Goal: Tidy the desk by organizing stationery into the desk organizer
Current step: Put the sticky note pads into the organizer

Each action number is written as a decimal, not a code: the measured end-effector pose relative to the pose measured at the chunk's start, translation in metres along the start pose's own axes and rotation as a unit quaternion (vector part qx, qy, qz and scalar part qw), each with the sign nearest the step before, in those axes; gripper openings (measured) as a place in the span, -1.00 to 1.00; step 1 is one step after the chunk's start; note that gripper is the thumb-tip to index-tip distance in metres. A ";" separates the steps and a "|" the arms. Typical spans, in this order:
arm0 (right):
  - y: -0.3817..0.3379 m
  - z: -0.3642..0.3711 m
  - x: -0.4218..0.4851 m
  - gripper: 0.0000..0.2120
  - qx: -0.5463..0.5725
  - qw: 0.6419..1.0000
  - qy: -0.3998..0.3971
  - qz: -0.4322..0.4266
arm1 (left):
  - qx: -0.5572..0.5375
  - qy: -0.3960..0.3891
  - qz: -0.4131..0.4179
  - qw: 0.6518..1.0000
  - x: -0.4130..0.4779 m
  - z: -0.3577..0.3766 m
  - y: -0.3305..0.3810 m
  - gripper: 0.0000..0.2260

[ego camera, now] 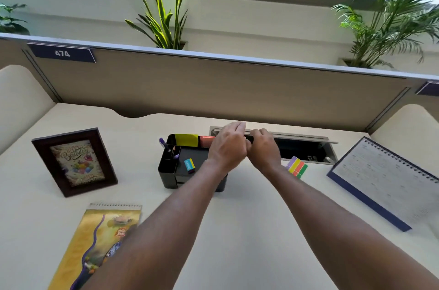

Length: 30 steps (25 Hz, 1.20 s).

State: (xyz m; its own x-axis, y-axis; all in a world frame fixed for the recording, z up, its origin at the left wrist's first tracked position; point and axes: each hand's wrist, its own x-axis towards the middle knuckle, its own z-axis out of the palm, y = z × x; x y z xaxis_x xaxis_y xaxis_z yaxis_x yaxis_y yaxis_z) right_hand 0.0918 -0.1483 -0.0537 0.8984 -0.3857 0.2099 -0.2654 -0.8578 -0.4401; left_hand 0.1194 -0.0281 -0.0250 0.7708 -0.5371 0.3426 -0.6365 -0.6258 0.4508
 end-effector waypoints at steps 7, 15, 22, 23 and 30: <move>0.092 -0.016 -0.054 -0.67 -0.036 0.997 -0.017 0.073 | -0.035 -0.073 0.001 0.997 -0.013 0.066 0.058 -0.54; 0.184 -0.006 -0.048 -0.73 -0.052 0.982 -0.071 0.166 | -0.030 -0.197 -0.064 0.978 -0.008 0.151 0.073 -0.52; 0.204 0.022 -0.037 -0.62 -0.131 0.984 -0.102 0.069 | 0.064 -0.241 0.045 0.967 -0.015 0.202 0.068 -0.66; 0.204 0.024 -0.038 -0.63 -0.126 0.986 -0.094 0.062 | 0.063 -0.220 0.047 0.972 -0.016 0.203 0.069 -0.71; 0.190 0.021 -0.064 -0.80 -0.059 0.993 -0.084 0.051 | 0.044 -0.175 -0.049 0.982 -0.035 0.189 0.077 -0.90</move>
State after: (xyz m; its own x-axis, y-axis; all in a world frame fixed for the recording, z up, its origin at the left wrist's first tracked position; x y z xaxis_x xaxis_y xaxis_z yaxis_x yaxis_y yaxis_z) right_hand -0.0086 -0.2791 -0.1691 0.9076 -0.4195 0.0172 -0.3884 -0.8544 -0.3452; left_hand 0.0382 -0.1645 -0.1583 0.7815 -0.6238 -0.0101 -0.5715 -0.7224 0.3893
